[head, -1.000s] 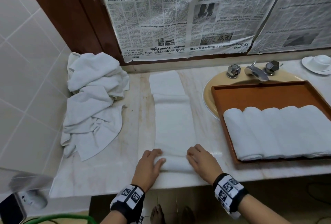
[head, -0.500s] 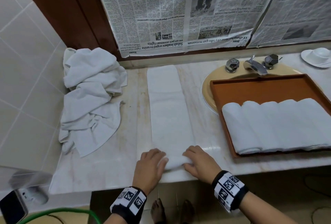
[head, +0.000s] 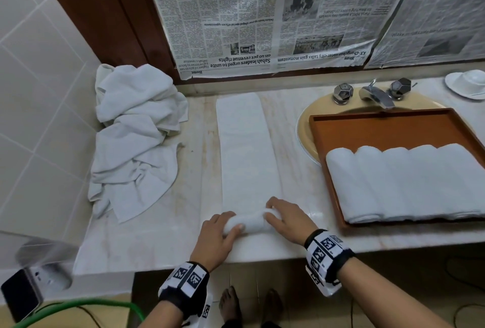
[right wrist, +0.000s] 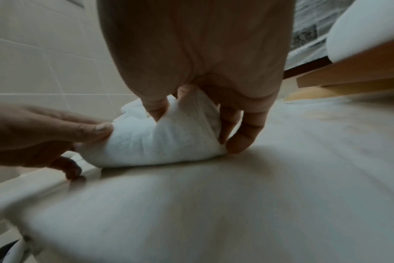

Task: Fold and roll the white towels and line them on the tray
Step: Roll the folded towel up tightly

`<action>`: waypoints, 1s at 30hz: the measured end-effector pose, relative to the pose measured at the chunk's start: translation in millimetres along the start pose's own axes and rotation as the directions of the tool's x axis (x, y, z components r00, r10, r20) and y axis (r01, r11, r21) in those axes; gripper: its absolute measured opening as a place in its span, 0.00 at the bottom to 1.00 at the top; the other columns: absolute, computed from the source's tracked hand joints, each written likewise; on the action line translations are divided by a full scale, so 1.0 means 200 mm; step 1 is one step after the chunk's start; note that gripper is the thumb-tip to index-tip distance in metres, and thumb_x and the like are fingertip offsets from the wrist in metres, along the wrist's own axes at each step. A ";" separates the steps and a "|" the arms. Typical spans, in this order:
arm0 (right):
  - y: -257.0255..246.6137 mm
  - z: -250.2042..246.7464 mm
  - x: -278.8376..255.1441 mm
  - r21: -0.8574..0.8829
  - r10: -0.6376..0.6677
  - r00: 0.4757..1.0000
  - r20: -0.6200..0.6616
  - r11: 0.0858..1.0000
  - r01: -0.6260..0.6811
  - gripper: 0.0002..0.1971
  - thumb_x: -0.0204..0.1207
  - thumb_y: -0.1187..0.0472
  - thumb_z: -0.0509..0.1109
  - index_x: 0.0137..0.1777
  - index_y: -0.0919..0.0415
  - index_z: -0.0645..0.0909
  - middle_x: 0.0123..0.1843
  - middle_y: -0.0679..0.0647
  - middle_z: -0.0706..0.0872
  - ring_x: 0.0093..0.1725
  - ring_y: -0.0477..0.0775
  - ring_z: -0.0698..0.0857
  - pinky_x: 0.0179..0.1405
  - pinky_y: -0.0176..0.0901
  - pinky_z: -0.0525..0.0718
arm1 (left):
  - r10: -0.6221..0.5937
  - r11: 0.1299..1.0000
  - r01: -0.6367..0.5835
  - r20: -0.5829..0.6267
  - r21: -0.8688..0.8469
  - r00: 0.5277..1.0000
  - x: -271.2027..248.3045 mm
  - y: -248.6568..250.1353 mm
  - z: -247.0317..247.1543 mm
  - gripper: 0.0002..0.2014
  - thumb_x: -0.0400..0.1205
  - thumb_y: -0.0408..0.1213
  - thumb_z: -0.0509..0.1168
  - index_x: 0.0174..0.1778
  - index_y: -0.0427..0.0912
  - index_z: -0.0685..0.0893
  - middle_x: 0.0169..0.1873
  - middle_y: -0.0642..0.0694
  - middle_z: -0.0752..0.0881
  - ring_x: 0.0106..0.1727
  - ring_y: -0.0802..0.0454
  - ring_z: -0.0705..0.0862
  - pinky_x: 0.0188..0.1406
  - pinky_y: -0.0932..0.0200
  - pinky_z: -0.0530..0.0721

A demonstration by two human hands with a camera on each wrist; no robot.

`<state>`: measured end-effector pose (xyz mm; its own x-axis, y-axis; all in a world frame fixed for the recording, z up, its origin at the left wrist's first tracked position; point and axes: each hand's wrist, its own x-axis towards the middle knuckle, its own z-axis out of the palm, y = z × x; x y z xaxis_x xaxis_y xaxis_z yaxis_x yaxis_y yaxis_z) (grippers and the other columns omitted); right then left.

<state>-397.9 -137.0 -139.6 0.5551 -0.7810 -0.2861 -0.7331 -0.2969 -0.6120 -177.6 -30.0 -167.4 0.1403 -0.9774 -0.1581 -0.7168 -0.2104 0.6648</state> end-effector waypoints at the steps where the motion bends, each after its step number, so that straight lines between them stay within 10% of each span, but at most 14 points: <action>1: 0.00 0.01 -0.01 -0.089 -0.025 0.999 -0.030 0.996 0.022 0.14 0.85 0.45 0.59 0.61 0.52 0.76 0.55 0.50 0.80 0.50 0.52 0.78 0.51 0.49 0.77 | 0.002 1.000 -0.002 -0.010 -0.008 1.000 0.00 0.01 0.00 0.22 0.81 0.69 0.52 0.62 0.61 0.77 0.51 0.57 0.83 0.52 0.55 0.80 0.55 0.55 0.76; 10: 0.01 0.10 -0.06 -0.421 -0.371 0.896 -0.243 0.873 0.247 0.06 0.76 0.55 0.68 0.49 0.54 0.82 0.51 0.51 0.81 0.44 0.55 0.81 0.37 0.46 0.81 | -0.225 0.974 0.225 0.008 -0.017 0.974 0.07 0.10 -0.02 0.19 0.85 0.59 0.60 0.64 0.52 0.82 0.58 0.48 0.74 0.55 0.51 0.78 0.58 0.58 0.74; 18: 0.01 0.00 0.02 -0.204 -0.175 0.984 0.001 0.964 0.172 0.22 0.77 0.48 0.70 0.69 0.55 0.79 0.64 0.50 0.79 0.64 0.54 0.75 0.62 0.46 0.73 | 0.202 0.972 -0.190 -0.079 0.137 0.976 0.06 0.04 0.02 0.21 0.84 0.61 0.57 0.67 0.56 0.81 0.65 0.56 0.76 0.64 0.51 0.73 0.61 0.55 0.77; 23: 0.00 -0.06 0.08 0.027 -0.019 0.996 0.083 1.000 0.017 0.21 0.78 0.46 0.73 0.66 0.55 0.83 0.62 0.54 0.80 0.64 0.55 0.77 0.64 0.44 0.72 | 0.155 0.983 -0.153 -0.014 0.106 0.988 0.11 0.00 0.00 0.30 0.80 0.68 0.57 0.69 0.52 0.82 0.62 0.55 0.78 0.62 0.53 0.74 0.63 0.56 0.76; 30: -0.06 0.04 0.03 -0.501 -0.325 0.930 -0.171 0.842 0.202 0.20 0.72 0.45 0.68 0.59 0.55 0.84 0.55 0.51 0.85 0.53 0.56 0.85 0.53 0.53 0.84 | -0.032 0.998 0.022 0.173 0.060 0.984 0.31 0.04 -0.09 0.35 0.72 0.74 0.57 0.61 0.52 0.87 0.54 0.52 0.82 0.60 0.49 0.77 0.65 0.52 0.73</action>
<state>-383.3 -133.2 -139.4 0.6873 -0.7239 0.0589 -0.7016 -0.6828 -0.2038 -161.6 -91.7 -158.1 0.0424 -0.9519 -0.3033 -0.7535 -0.2298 0.6159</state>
